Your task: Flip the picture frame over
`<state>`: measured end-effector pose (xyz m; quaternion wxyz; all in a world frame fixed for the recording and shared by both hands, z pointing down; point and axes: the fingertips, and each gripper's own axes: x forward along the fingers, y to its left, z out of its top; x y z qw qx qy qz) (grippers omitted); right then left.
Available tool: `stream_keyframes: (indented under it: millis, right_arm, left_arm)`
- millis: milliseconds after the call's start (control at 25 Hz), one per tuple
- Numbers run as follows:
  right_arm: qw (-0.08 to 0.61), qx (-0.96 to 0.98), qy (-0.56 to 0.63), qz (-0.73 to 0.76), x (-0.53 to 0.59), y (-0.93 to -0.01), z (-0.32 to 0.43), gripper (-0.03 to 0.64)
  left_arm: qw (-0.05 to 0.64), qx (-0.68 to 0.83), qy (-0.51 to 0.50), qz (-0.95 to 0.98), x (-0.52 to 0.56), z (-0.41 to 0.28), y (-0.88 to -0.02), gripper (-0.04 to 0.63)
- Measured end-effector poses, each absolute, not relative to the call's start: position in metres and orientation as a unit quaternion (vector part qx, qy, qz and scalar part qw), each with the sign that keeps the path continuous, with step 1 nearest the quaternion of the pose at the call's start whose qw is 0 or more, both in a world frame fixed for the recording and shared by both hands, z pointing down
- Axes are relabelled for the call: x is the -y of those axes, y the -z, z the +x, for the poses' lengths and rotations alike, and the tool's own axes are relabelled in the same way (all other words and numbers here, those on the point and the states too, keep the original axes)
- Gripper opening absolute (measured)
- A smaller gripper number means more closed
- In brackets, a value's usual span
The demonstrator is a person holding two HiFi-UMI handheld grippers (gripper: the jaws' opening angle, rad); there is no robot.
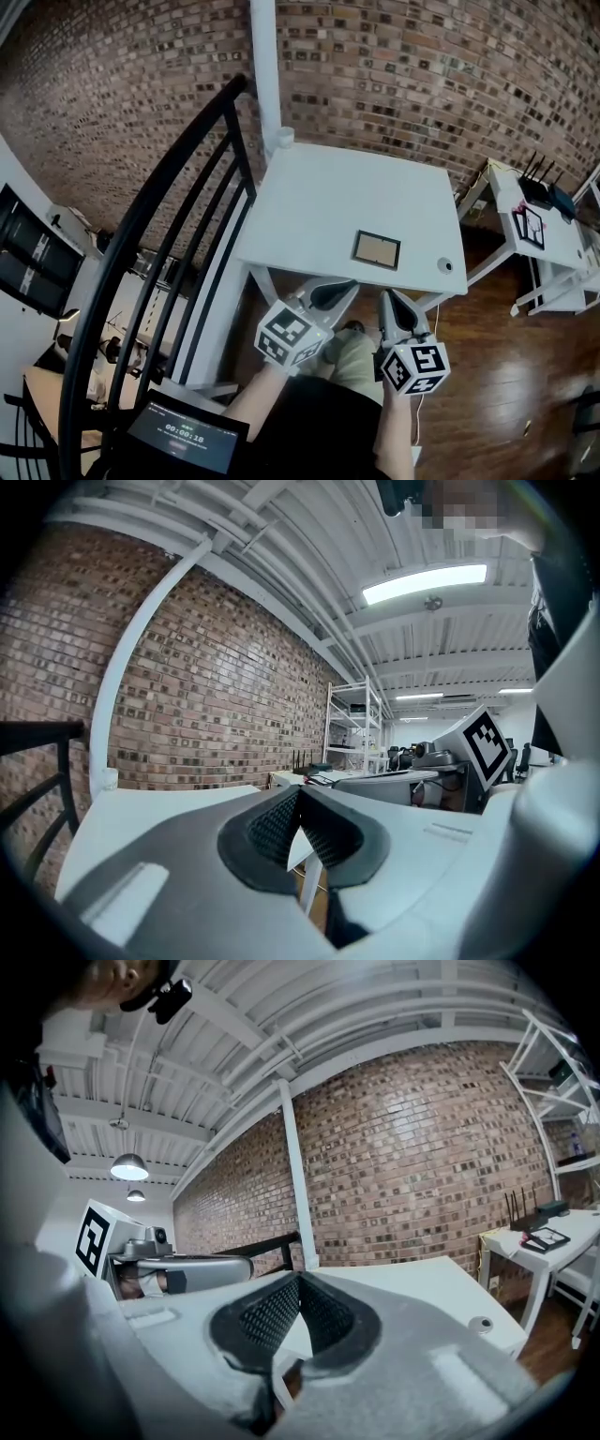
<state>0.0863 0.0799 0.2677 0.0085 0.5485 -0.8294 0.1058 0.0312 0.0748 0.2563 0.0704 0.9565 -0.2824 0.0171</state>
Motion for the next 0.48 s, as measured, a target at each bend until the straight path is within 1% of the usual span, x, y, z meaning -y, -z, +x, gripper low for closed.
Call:
stream_keyframes:
  millis: [480]
  right_arm:
    - [0.01,0.834,-0.096,0.544,-0.0765,-0.2646,0.083,-0.009]
  left_arm:
    - [0.068,0.285,-0.016,0.956,-0.0708,0.0298,-0.2581,0.015]
